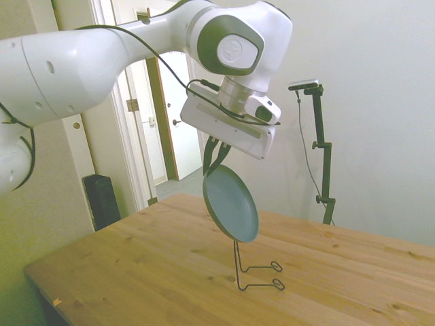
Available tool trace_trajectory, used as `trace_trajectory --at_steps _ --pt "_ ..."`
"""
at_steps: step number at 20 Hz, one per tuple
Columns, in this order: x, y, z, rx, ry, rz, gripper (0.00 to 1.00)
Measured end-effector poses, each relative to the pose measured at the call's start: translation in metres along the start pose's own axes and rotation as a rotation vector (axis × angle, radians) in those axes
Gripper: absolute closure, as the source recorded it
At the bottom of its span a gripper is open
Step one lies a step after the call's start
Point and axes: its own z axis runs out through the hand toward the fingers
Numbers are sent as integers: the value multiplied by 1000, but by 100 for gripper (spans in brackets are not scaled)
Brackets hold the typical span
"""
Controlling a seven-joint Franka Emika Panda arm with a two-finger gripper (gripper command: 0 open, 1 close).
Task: Load the plate
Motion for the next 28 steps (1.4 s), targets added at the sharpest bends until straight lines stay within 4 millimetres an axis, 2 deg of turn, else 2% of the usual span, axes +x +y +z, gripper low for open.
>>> trace_trajectory --at_steps 13,19,28 --pt "37 39 17 56 -90 -14 100" --pt "52 42 27 60 -116 -34 100" --pt "82 57 60 72 -174 -16 100"
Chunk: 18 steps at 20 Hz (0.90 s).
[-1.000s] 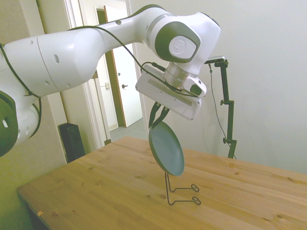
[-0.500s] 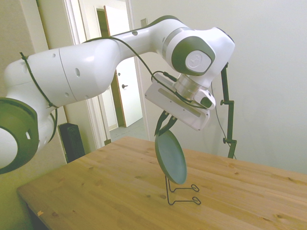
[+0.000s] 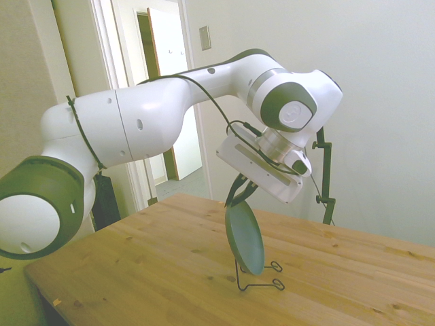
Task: Load the plate
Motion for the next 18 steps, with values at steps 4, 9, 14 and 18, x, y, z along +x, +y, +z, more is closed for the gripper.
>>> trace_trajectory --at_steps 4,9,14,18 --pt "8 1 8 2 -12 0 100" --pt "17 0 16 2 -17 -3 100" --pt "30 3 28 1 -27 1 100" --pt "38 5 35 1 -35 5 100"
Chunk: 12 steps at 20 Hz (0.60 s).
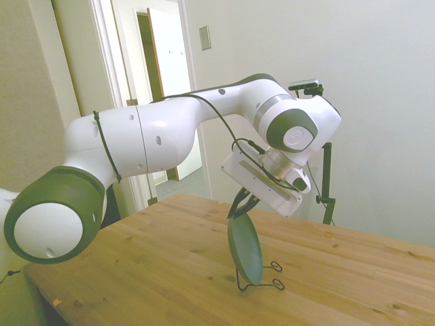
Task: Load the plate
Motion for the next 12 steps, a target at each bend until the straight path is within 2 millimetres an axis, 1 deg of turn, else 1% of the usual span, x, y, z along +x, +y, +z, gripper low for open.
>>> trace_trajectory --at_steps 12 --pt "6 3 4 -6 3 7 100"
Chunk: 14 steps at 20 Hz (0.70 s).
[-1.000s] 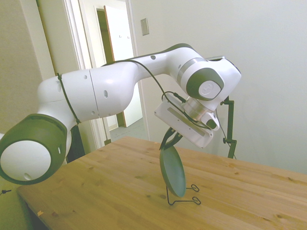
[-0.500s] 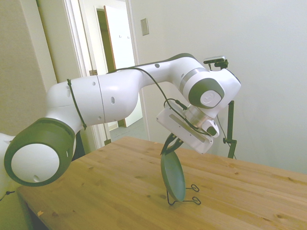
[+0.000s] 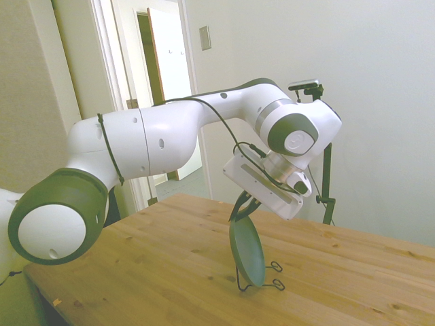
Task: Load the plate
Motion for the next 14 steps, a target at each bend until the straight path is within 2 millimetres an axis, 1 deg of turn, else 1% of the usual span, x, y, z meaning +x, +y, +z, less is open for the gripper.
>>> trace_trajectory --at_steps 1,6,14 --pt "0 0 1 -2 -1 1 0" --pt "2 -1 3 -8 -7 5 0" --pt "2 5 3 -19 -4 20 0"
